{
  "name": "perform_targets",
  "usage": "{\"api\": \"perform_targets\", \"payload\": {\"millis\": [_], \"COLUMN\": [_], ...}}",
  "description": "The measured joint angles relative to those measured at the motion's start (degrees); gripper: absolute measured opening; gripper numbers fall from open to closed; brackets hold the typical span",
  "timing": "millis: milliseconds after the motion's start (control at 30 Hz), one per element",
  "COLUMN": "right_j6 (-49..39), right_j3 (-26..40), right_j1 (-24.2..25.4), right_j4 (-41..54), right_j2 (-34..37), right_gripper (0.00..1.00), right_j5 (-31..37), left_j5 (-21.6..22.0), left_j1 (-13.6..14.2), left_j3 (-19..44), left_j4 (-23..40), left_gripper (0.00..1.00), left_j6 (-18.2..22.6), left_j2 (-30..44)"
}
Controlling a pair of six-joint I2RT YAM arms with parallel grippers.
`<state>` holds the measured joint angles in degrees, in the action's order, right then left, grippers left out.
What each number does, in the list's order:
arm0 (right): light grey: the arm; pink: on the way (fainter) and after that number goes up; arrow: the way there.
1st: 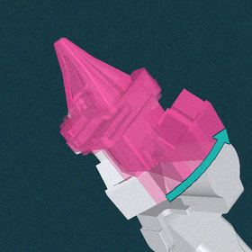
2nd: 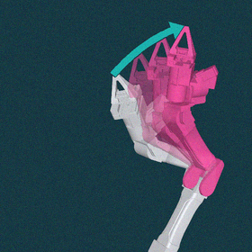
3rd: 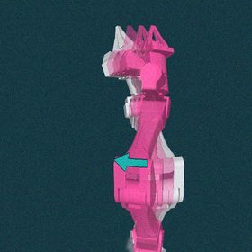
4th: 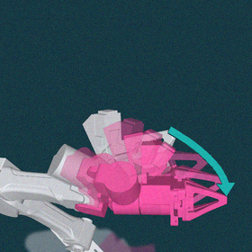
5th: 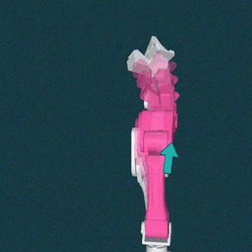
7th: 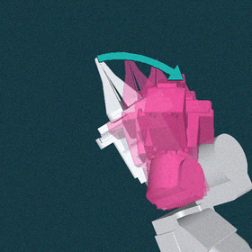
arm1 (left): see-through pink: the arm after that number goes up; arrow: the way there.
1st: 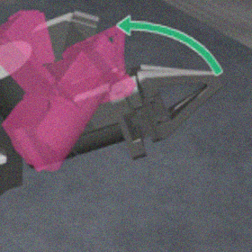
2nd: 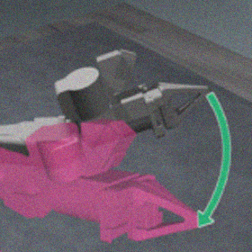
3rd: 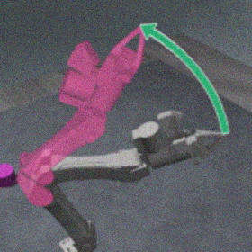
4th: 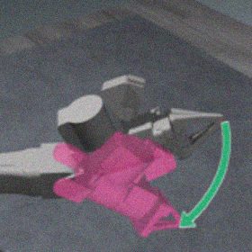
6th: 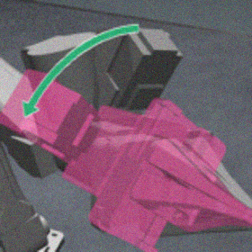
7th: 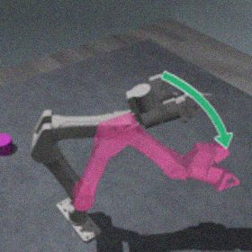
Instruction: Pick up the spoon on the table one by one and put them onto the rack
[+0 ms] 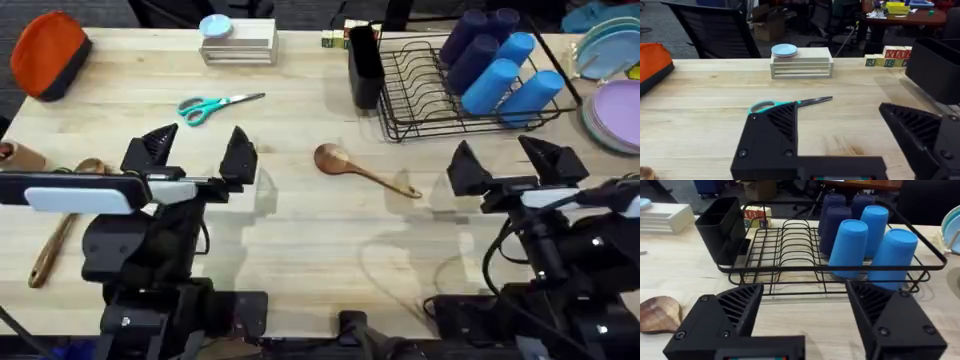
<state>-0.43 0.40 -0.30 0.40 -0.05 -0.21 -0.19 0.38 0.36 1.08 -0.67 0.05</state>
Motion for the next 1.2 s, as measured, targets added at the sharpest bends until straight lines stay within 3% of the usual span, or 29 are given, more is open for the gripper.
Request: {"api": "perform_targets", "payload": {"millis": [133,233,333,467,500,867,1033,1200], "right_j6": [0.23,0.89,1.26,1.30,1.30,1.31,1.31,1.31], "right_j3": [0.09,1.97,6.16,14.80,23.30,51.70,62.26,68.72], "right_j1": [0.00,0.00,0.00,0.00,0.00,0.00,0.00,0.00], "right_j4": [0.36,4.39,12.58,19.81,23.85,39.29,46.16,49.61], "right_j2": [0.00,0.04,0.84,4.85,9.50,33.95,43.73,50.67], "right_gripper": [0.992,0.992,0.992,0.992,0.992,0.992,0.992,0.992], "right_j5": [-0.22,-0.34,-0.57,-0.68,-0.70,-1.11,-1.14,-1.53], "left_j5": [0.00,0.02,0.44,0.92,1.46,1.89,1.92,1.92], "left_j1": [0.02,0.01,0.02,0.02,0.02,0.02,0.02,0.02], "left_j3": [0.06,1.54,6.74,16.16,24.07,50.07,59.74,65.11], "left_j4": [0.82,6.61,15.33,22.15,26.39,40.14,44.74,47.95], "left_gripper": [0.993,0.993,0.992,0.993,0.993,0.993,0.993,0.993], "left_j6": [0.00,0.01,-0.02,-0.01,-0.01,0.00,0.00,0.00], "left_j2": [0.00,0.06,0.33,3.06,7.38,32.24,40.65,45.83]}}
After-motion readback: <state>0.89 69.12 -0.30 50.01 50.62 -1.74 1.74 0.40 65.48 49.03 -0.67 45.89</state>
